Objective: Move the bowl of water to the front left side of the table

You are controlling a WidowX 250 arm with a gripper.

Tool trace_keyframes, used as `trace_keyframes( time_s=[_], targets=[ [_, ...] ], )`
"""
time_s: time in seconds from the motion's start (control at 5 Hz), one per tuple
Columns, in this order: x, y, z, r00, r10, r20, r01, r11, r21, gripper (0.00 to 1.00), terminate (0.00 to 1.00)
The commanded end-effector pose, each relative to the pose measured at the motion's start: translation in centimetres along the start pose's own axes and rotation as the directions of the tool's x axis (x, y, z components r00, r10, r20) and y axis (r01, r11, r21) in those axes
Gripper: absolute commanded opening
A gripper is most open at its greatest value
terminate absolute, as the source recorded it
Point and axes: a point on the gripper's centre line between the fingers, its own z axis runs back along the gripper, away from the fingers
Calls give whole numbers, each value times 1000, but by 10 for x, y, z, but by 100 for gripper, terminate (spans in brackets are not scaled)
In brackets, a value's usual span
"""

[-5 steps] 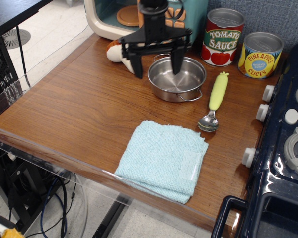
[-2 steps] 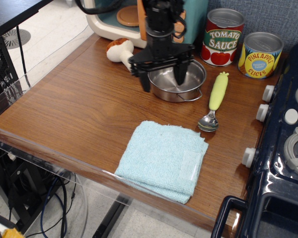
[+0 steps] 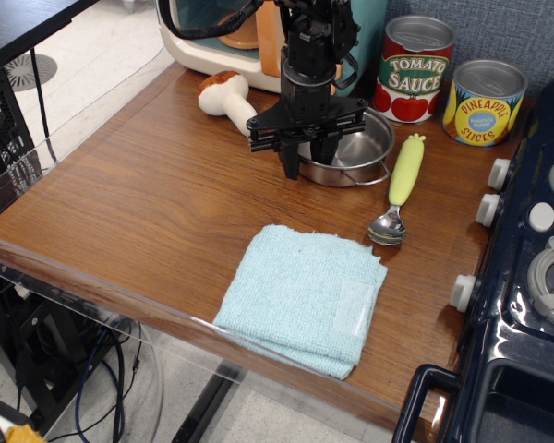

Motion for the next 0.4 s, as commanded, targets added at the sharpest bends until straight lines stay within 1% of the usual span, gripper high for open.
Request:
trace_keyframes(
  time_s=[0.0,0.2],
  targets=[
    [4,-3,15,999,-24,28,25,1000,-15,0,0],
    [9,4,27,999,-15,28,17,999,-36,0,0]
  ],
)
